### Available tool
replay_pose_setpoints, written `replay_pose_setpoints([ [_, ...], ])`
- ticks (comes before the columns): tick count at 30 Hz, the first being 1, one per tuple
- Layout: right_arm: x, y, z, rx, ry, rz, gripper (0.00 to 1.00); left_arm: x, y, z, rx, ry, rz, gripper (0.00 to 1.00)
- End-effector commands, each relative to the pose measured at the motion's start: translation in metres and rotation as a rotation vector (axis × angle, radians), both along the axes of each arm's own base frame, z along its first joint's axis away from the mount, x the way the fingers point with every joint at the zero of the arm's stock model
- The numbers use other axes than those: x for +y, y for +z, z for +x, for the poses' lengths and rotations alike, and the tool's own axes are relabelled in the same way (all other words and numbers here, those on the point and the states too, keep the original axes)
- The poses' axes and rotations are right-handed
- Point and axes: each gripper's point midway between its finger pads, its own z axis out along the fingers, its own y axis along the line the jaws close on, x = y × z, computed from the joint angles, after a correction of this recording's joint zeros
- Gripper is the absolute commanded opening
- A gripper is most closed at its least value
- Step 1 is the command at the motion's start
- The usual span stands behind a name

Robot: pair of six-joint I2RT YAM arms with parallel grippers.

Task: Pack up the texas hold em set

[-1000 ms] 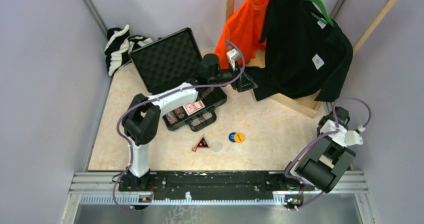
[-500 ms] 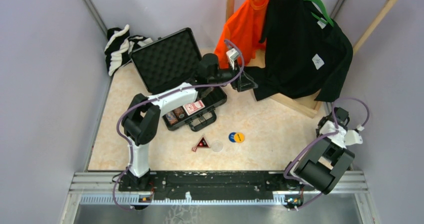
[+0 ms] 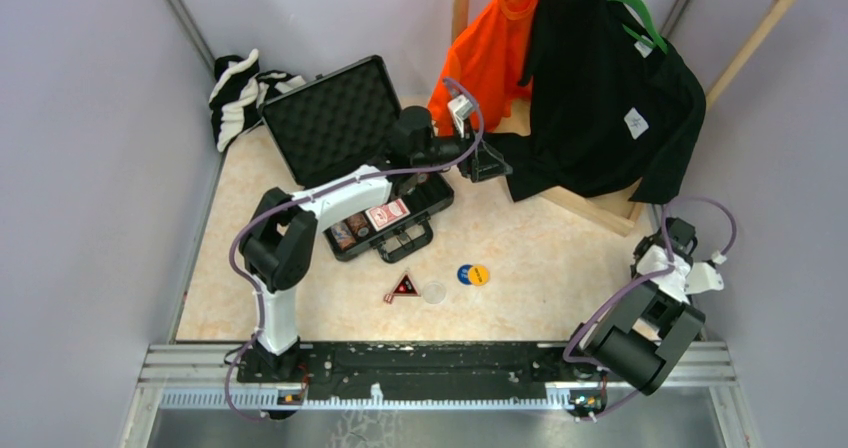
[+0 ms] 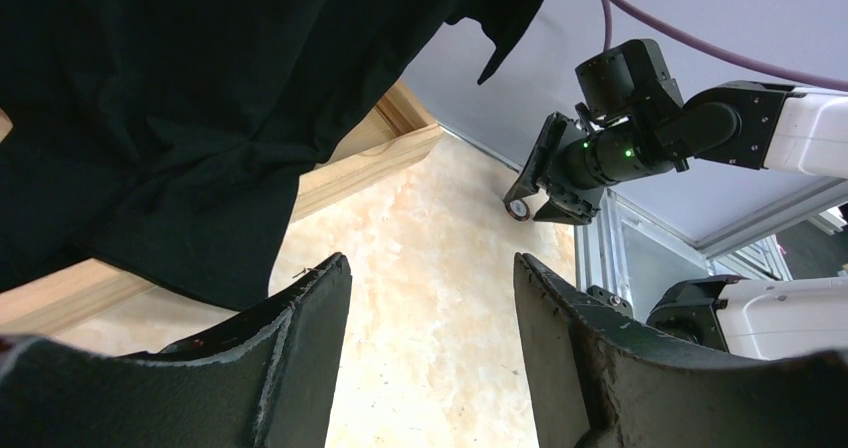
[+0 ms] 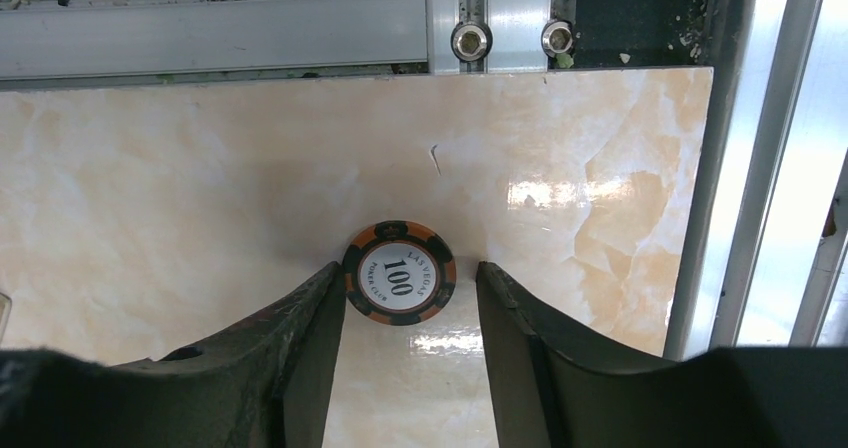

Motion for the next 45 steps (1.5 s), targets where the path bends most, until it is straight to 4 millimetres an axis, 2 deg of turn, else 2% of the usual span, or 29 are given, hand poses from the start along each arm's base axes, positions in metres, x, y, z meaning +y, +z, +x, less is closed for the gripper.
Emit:
replay_pose_setpoints([
  [1, 0.02, -0.013, -0.007, -0.005, 0.0, 0.085, 0.5, 0.005, 0.031, -0.006, -0.061, -0.014, -0.056, 0.67],
  [14, 0.021, -0.007, 0.001, -0.049, 0.014, 0.086, 0.44, 0.005, 0.03, -0.007, -0.058, -0.019, -0.056, 0.67],
  [22, 0.022, 0.016, 0.018, -0.087, 0.044, 0.048, 0.44, 0.005, 0.03, -0.007, -0.059, -0.018, -0.053, 0.67],
  [26, 0.026, 0.031, 0.033, -0.107, 0.083, 0.019, 0.44, 0.005, 0.029, -0.006, -0.059, -0.016, -0.051, 0.67],
  [32, 0.041, 0.039, 0.051, -0.124, 0.134, 0.015, 0.44, 0.007, 0.026, -0.006, -0.057, -0.012, -0.044, 0.67],
  [38, 0.071, 0.039, 0.074, -0.118, 0.244, 0.009, 0.44, 0.012, 0.013, -0.006, -0.033, 0.0, -0.029, 0.67],
  [45, 0.114, 0.048, 0.109, -0.137, 0.401, 0.008, 0.45, 0.041, 0.0, 0.004, 0.017, 0.092, -0.006, 0.67],
])
